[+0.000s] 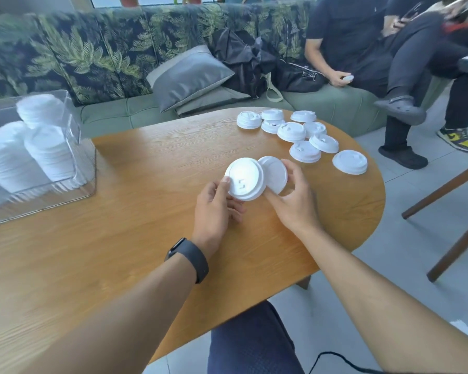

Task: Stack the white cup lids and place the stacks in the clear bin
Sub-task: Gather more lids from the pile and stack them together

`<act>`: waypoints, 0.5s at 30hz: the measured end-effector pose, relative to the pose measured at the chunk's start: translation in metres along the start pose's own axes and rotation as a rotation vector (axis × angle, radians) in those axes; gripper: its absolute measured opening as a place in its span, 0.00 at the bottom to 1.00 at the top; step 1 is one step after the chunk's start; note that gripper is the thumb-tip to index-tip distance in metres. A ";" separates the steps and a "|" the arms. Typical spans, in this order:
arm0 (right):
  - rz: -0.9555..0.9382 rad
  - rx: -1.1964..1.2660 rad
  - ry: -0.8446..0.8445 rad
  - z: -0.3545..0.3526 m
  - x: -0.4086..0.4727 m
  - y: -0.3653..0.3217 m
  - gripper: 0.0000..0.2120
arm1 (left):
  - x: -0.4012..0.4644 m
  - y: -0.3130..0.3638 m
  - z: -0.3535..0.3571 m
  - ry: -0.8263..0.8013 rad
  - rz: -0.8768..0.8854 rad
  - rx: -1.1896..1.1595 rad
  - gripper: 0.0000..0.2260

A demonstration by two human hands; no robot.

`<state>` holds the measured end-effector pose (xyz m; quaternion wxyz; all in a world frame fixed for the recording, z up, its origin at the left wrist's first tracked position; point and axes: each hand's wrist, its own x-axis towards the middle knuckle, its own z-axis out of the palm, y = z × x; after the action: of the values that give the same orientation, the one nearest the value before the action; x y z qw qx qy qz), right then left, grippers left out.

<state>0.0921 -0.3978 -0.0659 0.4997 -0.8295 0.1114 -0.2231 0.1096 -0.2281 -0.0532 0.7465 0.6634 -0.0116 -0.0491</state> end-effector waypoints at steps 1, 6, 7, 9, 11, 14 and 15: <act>-0.002 0.032 -0.035 0.008 -0.006 -0.005 0.34 | -0.004 0.000 -0.012 0.011 0.005 -0.002 0.14; 0.044 0.191 -0.184 0.049 -0.031 -0.037 0.31 | -0.020 0.010 -0.078 0.095 -0.011 -0.013 0.13; 0.081 0.242 -0.225 0.059 -0.036 -0.045 0.30 | -0.023 0.013 -0.093 0.115 -0.018 -0.013 0.13; 0.149 0.329 -0.320 0.080 -0.047 -0.063 0.23 | -0.029 0.018 -0.124 0.148 -0.035 -0.018 0.12; 0.182 0.367 -0.394 0.100 -0.058 -0.079 0.16 | -0.034 0.022 -0.152 0.170 -0.056 -0.017 0.12; 0.234 0.417 -0.446 0.123 -0.073 -0.100 0.11 | -0.043 0.025 -0.186 0.207 -0.073 -0.015 0.14; 0.255 0.433 -0.448 0.129 -0.077 -0.104 0.10 | -0.046 0.026 -0.195 0.221 -0.075 -0.022 0.14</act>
<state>0.0829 -0.2166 -0.0455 0.7004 -0.7118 0.0516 0.0104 0.0814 -0.0284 -0.0489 0.7482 0.6564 0.0962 -0.0036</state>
